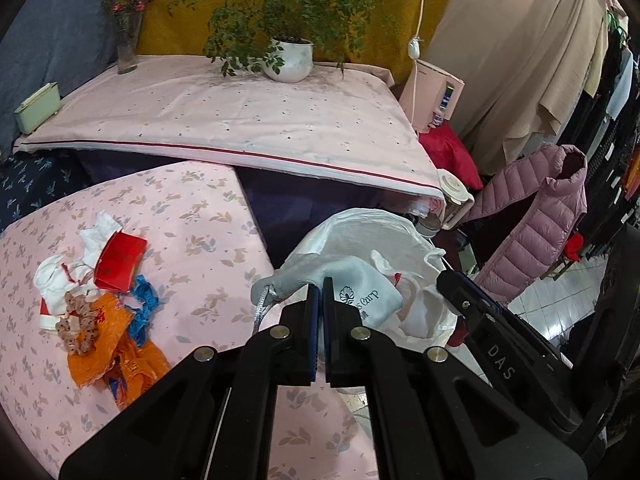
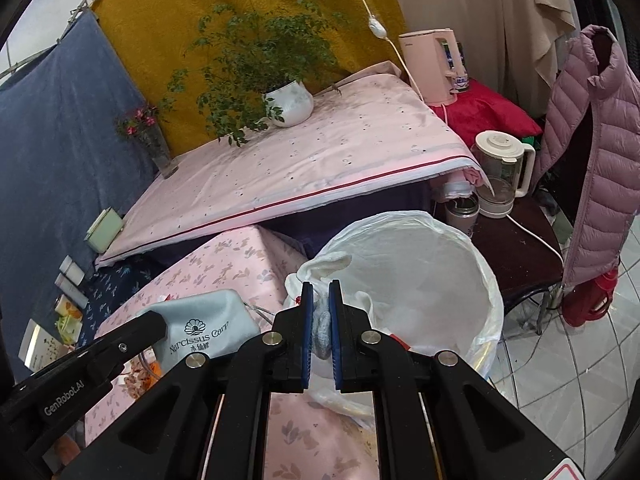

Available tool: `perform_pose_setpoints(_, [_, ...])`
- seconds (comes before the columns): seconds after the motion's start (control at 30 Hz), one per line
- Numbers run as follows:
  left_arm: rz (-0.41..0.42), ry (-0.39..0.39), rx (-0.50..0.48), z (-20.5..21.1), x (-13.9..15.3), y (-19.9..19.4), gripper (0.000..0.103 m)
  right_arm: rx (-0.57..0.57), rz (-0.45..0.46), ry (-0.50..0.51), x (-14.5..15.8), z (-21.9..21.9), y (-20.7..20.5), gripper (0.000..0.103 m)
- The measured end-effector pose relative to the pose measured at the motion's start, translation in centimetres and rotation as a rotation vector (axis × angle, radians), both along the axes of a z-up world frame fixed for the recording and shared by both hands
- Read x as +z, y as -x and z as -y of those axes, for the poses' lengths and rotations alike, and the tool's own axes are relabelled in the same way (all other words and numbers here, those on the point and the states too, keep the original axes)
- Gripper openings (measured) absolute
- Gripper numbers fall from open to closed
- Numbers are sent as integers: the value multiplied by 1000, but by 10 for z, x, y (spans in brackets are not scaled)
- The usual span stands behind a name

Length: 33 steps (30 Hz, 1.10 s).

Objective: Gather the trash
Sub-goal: 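Carry glove and pouch over the bin and open both grippers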

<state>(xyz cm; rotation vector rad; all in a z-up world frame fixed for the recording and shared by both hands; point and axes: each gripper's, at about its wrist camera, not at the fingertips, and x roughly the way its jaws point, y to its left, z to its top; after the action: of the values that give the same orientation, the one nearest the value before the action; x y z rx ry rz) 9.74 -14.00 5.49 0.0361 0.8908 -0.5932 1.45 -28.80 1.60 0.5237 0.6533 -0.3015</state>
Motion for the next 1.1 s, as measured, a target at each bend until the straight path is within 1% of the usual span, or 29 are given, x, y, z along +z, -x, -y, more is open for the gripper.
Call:
perform_pose_setpoints(0.3, [-23, -21, -82, 45, -15, -6, 2, -53, -22, -19, -14, 29, 3, 8])
perform_pose_setpoints(0.4, [-24, -23, -95, 52, -18, -9, 2, -64, -30, -21, -18, 35, 1, 8])
perform_pose_setpoints(0.47, [-28, -7, -104, 55, -20, -12, 3, -69, -36, -20, -21, 38, -1, 8])
perform_pose_setpoints(0.5, [-27, -10, -107, 56, -21, -13, 6, -69, -39, -18, -23, 38, -3, 8])
perform_pose_setpoints(0.57, [-25, -18, -99, 58, -22, -16, 14, -62, -51, -16, -27, 40, -8, 8])
perform_pose_setpoints(0.63, [-30, -17, -83, 57, -23, -18, 31, -60, -56, -14, -29, 40, -11, 14])
perform_pose_setpoints(0.67, [-25, -16, -73, 55, -23, -18, 35, -74, -59, -2, -29, 39, -12, 15])
perform_pose_setpoints(0.7, [-16, -18, -65, 53, -22, -18, 43, -78, -61, 4, -29, 37, -12, 18])
perform_pose_setpoints(0.73, [-2, -23, -56, 51, -21, -18, 46, -75, -60, 1, -28, 37, -13, 26])
perform_pose_setpoints(0.8, [21, -37, -46, 47, -20, -17, 47, -76, -52, -5, -27, 36, -12, 34])
perform_pose_setpoints(1.0, [29, -55, -6, 30, -21, -20, 47, -46, -54, 4, -22, 24, -14, 34])
perform_pose_setpoints(1.1, [23, -56, 21, 19, -22, -22, 47, -31, -51, 7, -19, 17, -14, 36])
